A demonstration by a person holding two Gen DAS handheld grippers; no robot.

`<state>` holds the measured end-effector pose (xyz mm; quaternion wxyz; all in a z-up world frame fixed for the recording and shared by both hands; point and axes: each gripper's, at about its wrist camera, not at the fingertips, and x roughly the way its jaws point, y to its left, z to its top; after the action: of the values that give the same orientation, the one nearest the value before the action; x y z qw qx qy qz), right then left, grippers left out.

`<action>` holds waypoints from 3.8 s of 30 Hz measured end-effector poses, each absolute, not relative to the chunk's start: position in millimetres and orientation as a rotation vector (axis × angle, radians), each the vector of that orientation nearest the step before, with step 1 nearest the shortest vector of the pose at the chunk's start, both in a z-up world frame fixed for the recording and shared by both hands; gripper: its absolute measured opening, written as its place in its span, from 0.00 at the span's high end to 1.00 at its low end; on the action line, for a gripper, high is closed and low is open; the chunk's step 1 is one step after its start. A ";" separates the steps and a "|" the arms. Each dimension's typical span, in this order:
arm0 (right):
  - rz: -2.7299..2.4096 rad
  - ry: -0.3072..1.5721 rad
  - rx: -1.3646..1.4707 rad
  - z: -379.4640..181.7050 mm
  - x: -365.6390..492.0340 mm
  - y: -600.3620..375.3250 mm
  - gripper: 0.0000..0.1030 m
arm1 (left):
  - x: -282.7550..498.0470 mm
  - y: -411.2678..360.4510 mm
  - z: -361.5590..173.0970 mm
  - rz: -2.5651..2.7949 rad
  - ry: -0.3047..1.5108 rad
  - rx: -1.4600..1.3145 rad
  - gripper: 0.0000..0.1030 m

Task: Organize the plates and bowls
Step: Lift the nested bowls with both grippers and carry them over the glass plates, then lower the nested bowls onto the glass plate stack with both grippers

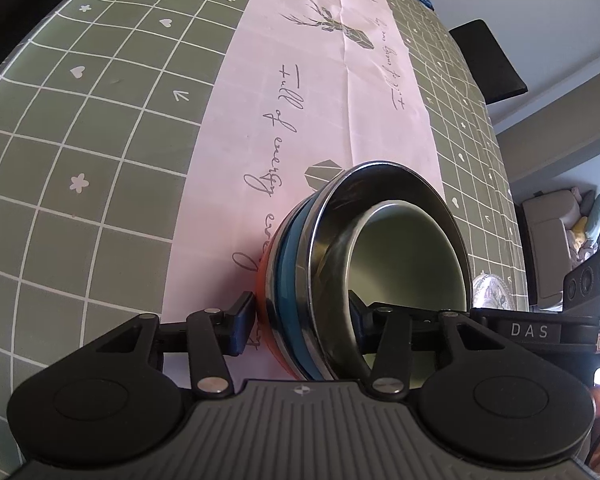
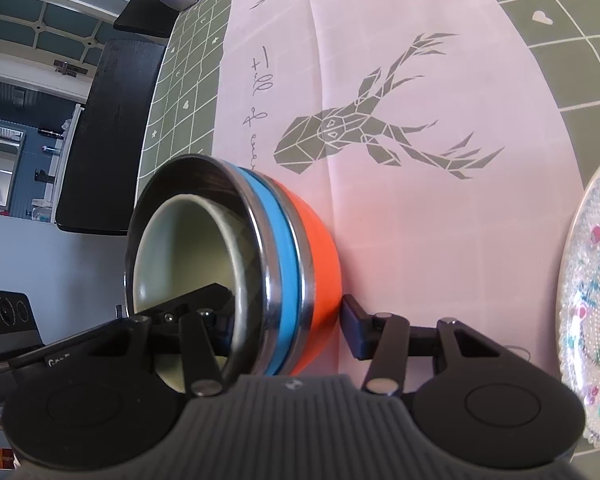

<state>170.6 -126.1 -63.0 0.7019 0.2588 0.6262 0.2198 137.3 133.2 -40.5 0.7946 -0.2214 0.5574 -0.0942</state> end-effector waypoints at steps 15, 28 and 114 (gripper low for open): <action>0.507 1.363 0.561 -47.6 169.4 -121.8 0.54 | 129.0 133.4 -17.5 -0.182 1.162 -0.456 0.51; 0.503 1.280 0.564 -7.9 154.5 -150.3 0.54 | 124.4 104.7 18.0 -0.227 1.116 -0.421 0.52; 0.117 0.933 0.875 -2.7 63.2 -405.1 0.43 | 148.1 -4.6 -2.2 -0.499 0.941 -0.465 0.35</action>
<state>63.2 -405.1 -2.7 0.8007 0.4081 0.4352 0.0545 148.1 -4.6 -2.2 0.8358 -0.2198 0.4445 -0.2357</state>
